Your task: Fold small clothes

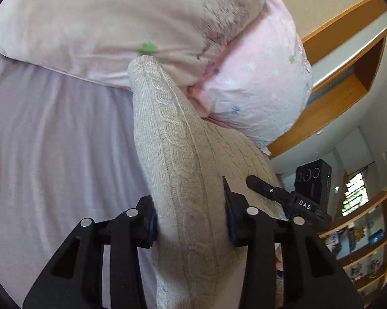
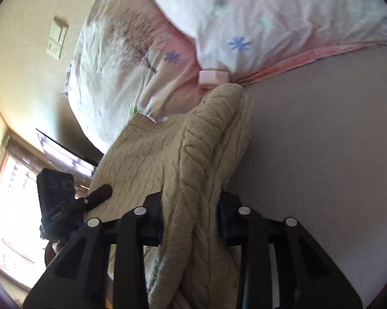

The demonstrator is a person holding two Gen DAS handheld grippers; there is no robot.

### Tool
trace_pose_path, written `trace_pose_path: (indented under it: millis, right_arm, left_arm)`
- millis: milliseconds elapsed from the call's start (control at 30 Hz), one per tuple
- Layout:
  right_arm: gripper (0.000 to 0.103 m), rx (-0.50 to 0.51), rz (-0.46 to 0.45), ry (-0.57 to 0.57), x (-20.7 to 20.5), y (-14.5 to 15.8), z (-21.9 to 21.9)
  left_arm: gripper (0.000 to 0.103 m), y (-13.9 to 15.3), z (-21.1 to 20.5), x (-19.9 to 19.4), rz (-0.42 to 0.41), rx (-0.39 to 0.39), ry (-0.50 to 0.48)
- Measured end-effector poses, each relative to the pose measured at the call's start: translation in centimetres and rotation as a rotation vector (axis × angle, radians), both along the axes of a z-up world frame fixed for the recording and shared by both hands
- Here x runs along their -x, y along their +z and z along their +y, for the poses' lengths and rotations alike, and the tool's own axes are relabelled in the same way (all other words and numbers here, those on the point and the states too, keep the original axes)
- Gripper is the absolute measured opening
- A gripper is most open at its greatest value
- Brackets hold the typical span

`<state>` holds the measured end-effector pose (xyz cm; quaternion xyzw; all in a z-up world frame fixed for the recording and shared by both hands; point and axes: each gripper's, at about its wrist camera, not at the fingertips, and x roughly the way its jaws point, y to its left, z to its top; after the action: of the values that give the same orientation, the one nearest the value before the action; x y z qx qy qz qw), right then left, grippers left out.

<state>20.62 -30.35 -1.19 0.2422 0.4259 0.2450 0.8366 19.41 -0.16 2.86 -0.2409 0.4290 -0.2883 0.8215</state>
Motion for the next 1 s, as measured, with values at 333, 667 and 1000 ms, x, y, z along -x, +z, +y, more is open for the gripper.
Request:
trace_pose_path:
  millis: [333,667,1000]
  right_arm:
    - [0.03,0.167,-0.076,-0.068,2.1,1.5,2.9]
    - [0.097,0.224,-0.126,-0.251,5.5,2.9,2.2]
    - [0.101,0.528,-0.174,-0.223,15.2,0.6,6.4]
  left_arm:
    - [0.065,1.4,6.1,4.7,-0.129,-0.262,0.198]
    - [0.102,0.8,3.5,10.7,-0.182,-0.519,0.217]
    - [0.102,-3.2,-1.4,11.4,-0.12,-0.73,0.1]
